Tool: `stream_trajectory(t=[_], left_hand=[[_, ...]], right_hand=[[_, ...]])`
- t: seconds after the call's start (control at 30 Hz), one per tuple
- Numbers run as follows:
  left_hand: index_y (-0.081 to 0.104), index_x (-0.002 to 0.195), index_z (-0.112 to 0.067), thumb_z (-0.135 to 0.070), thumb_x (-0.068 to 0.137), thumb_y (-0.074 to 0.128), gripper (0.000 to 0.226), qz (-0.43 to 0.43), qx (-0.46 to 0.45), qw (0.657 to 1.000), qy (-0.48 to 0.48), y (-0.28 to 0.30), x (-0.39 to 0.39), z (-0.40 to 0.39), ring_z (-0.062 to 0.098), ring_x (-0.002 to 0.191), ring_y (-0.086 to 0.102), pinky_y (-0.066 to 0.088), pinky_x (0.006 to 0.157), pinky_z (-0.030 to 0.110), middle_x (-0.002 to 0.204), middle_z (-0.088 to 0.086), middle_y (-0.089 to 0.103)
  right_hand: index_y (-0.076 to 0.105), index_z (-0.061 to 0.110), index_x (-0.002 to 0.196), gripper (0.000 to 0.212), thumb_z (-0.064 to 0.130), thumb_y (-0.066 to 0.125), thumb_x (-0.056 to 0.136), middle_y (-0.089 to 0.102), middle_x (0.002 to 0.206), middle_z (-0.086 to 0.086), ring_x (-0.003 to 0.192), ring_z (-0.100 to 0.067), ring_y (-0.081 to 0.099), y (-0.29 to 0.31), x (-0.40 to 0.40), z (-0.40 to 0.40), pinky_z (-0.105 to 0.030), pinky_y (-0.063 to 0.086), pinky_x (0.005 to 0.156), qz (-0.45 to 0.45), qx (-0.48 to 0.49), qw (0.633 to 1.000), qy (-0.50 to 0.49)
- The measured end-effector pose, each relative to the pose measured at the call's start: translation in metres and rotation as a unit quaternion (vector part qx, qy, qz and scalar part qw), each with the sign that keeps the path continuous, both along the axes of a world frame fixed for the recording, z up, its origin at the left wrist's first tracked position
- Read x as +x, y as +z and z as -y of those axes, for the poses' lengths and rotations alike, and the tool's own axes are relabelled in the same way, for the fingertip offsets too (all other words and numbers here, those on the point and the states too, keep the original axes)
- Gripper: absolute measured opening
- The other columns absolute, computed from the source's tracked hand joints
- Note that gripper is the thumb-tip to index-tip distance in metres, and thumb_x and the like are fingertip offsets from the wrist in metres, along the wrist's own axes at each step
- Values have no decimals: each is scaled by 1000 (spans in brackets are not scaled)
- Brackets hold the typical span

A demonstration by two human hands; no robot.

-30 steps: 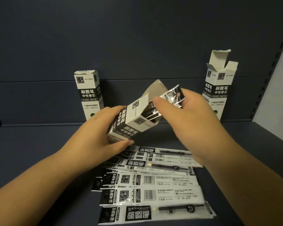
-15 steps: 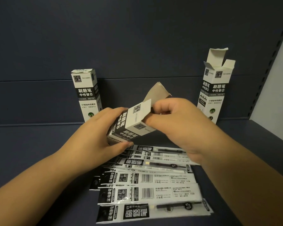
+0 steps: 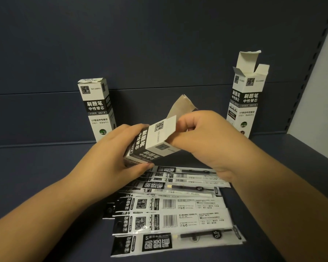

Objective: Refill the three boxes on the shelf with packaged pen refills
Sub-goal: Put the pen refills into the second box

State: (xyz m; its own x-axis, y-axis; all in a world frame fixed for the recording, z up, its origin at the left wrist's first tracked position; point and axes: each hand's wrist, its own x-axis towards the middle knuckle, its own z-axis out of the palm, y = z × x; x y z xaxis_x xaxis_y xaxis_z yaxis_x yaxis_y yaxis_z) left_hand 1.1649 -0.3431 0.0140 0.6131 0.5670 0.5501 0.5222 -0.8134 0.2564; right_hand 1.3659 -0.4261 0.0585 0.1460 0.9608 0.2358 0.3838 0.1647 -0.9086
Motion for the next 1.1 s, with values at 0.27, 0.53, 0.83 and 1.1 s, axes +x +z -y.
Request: stream_trajectory(t=[0.27,0.53,0.83,1.1], left_hand=[[43,135,-49,-47,71,78,73,49,-25,998,5,1,-3,-4,-8,113,51,42,88,15,117,-29,54],[44,134,-47,-48,72,78,71,63,-44,997,23,2,-4,-7,-10,113,50,42,89,15,119,-30,55],[37,124,-62,-48,71,79,69,70,-53,996,7,7,-5,-2,-15,112,49,43,84,11,119,-37,51],[40,117,-64,-38,71,81,67,99,-74,992,-13,10,-4,0,-18,109,51,45,78,1,114,-41,52]], right_hand=[[74,19,78,30,44,86,68,72,73,5,65,0,63,8,11,4,-23,48,63,-27,14,999,-31],[70,24,84,12,33,68,92,62,62,12,59,-2,55,-1,26,-4,-31,48,69,112,14,991,-76],[60,34,135,62,65,69,82,63,122,17,108,-4,61,-15,28,-6,-29,51,98,434,-177,882,48],[58,31,139,63,56,75,83,61,108,18,98,-3,59,-21,29,-14,-22,47,88,427,-196,880,78]])
